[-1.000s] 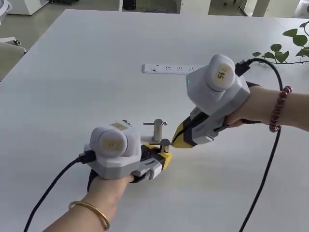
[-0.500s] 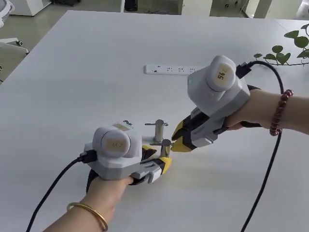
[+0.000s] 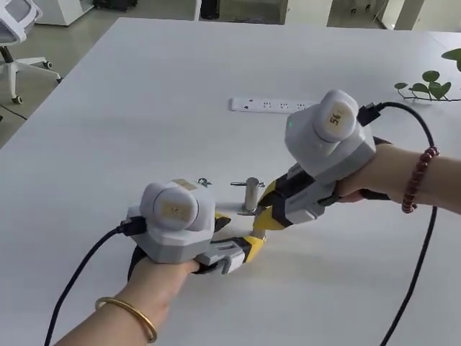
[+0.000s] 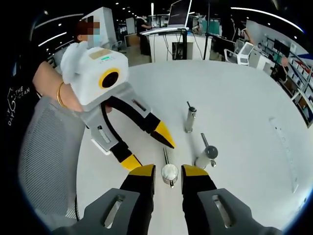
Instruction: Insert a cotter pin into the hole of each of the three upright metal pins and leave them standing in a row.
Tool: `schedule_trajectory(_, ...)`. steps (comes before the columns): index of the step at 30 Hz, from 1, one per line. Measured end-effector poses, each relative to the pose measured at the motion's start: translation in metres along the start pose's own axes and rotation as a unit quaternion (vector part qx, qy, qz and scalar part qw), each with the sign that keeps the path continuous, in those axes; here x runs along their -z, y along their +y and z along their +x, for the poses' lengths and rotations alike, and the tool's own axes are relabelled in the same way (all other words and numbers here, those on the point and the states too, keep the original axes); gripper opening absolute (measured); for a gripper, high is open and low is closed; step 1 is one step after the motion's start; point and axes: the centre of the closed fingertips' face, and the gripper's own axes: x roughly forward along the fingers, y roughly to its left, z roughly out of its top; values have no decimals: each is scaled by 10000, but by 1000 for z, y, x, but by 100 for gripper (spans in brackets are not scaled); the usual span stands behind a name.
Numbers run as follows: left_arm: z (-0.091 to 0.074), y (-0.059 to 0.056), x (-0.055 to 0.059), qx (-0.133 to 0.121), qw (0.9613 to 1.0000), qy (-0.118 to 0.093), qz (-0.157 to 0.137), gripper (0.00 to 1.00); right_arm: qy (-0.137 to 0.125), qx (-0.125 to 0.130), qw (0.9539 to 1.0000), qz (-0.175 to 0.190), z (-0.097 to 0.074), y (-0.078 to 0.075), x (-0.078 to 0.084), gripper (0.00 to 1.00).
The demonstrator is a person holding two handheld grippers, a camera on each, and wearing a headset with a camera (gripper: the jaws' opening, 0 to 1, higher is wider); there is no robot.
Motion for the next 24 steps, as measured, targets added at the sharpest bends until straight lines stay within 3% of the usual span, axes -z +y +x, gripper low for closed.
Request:
schedule_trajectory(12, -15, 1, -2, -29, 10000, -57, -21, 43, -85, -57, 9998, 198, 10, -2, 2, 14)
schedule_trajectory(24, -30, 1, -6, -61, 9998, -159, -84, 45, -45, -96, 9999, -36, 12, -1, 2, 9)
